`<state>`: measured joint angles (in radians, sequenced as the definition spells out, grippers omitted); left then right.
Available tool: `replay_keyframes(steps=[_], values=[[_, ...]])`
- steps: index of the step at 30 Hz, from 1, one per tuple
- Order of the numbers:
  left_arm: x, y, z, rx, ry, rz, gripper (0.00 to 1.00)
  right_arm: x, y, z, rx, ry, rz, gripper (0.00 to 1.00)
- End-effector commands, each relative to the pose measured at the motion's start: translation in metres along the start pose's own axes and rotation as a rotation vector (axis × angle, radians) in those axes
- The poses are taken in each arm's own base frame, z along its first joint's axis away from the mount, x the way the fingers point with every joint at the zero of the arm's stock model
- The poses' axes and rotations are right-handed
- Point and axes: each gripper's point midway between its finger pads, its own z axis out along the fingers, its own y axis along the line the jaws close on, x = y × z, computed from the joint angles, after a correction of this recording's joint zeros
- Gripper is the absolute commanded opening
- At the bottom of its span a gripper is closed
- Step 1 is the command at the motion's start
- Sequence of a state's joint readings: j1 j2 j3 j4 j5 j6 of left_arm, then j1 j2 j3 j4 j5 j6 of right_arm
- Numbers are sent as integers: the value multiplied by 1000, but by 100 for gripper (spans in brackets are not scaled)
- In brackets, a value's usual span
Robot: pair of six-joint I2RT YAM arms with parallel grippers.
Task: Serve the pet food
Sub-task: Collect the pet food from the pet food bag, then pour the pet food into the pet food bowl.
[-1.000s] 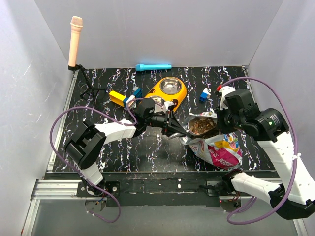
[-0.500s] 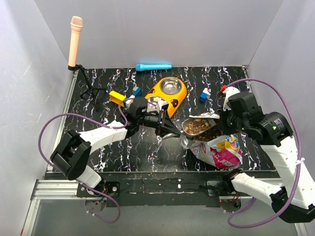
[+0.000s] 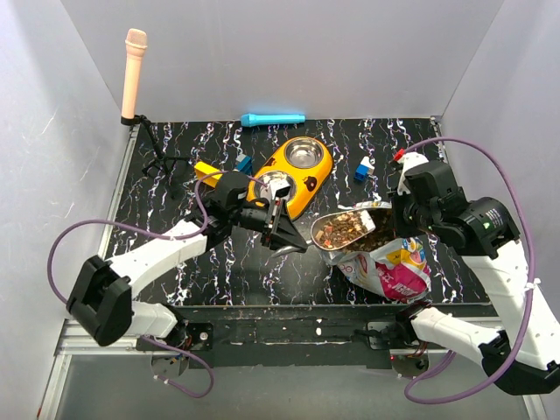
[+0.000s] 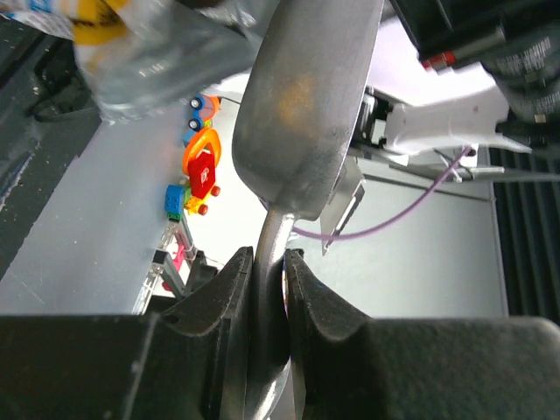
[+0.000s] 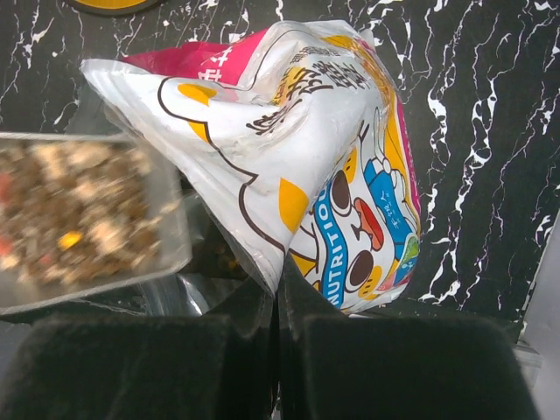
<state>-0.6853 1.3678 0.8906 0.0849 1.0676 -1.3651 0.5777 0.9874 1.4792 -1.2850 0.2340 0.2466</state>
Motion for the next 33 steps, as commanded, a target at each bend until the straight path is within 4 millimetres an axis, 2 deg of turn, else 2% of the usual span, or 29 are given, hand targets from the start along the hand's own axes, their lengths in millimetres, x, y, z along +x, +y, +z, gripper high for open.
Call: replay_keyframes(steps=[1,6,10,15,20,22,25,33], values=[[29,-32,-23,61,25,151,0,-45,-4,-16,26,-184,84,1],[34,-37,-34,63,-42,134,0,-41,-24,-13,139,-155,133,1],[31,-38,-50,26,-91,110,0,-42,-35,-20,179,-171,158,1],[10,-46,-70,26,-165,88,0,-38,-41,-28,192,-173,152,1],[-32,-58,-89,61,-241,54,0,-36,-43,-35,188,-190,135,1],[-52,-50,-94,36,-266,16,0,-37,-42,-39,178,-204,129,1],[-85,-18,-99,-33,-310,-118,0,-39,-40,-43,163,-217,125,1],[-141,36,-103,-135,-380,-227,0,-43,-37,-52,130,-250,107,1]])
